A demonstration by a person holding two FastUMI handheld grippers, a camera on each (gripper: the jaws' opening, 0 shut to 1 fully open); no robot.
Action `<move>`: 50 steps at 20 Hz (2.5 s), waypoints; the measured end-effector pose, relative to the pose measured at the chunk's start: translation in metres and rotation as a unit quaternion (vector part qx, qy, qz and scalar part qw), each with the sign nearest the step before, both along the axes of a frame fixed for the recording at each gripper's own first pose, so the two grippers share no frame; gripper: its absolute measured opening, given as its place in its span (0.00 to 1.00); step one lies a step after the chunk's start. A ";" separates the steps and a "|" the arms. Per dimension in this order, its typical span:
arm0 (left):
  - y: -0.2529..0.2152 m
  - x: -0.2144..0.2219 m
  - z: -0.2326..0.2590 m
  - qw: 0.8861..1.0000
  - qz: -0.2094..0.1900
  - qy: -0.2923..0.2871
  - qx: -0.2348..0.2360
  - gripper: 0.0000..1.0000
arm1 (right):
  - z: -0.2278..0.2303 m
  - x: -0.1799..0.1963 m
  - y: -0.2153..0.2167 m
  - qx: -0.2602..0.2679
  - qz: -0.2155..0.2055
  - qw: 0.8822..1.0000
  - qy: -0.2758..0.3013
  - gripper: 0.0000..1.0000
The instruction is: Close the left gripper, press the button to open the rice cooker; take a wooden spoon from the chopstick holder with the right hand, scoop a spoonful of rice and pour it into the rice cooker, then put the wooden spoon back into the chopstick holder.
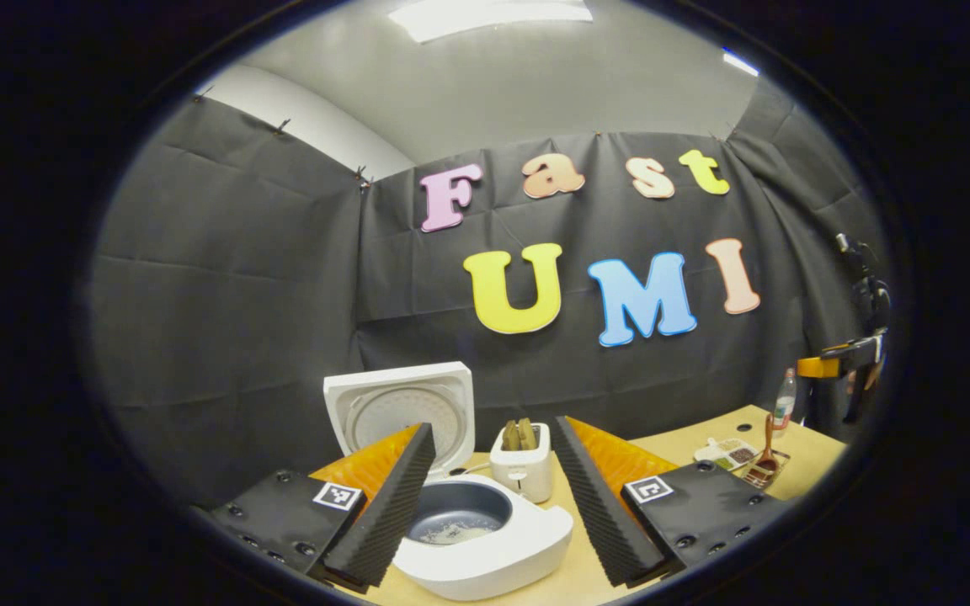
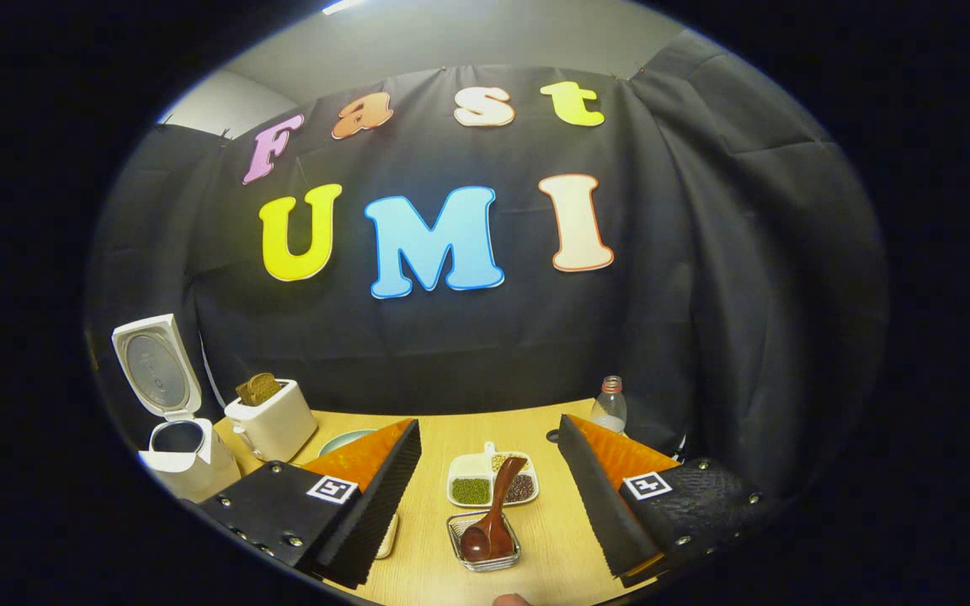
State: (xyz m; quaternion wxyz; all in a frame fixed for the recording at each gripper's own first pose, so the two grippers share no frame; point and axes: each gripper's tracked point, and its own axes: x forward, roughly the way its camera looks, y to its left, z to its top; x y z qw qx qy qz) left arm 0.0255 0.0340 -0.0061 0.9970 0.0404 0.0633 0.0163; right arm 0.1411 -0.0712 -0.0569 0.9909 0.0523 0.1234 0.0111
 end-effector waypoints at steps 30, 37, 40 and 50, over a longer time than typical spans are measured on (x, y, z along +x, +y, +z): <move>0.169 0.267 0.012 0.991 0.115 0.061 -0.033 1.00 | 0.015 -0.129 -0.074 -0.063 -0.127 0.990 0.004 0.99; 0.187 0.303 -0.029 0.985 0.127 0.106 -0.038 0.98 | 0.015 -0.135 -0.073 -0.063 -0.135 0.989 0.007 0.99; 0.195 0.307 -0.041 0.983 0.131 0.122 -0.040 0.98 | 0.016 -0.134 -0.069 -0.070 -0.130 0.989 0.006 0.99; 0.187 0.294 -0.057 0.979 0.131 0.142 -0.059 0.99 | 0.017 -0.122 -0.057 -0.071 -0.106 0.992 0.001 0.99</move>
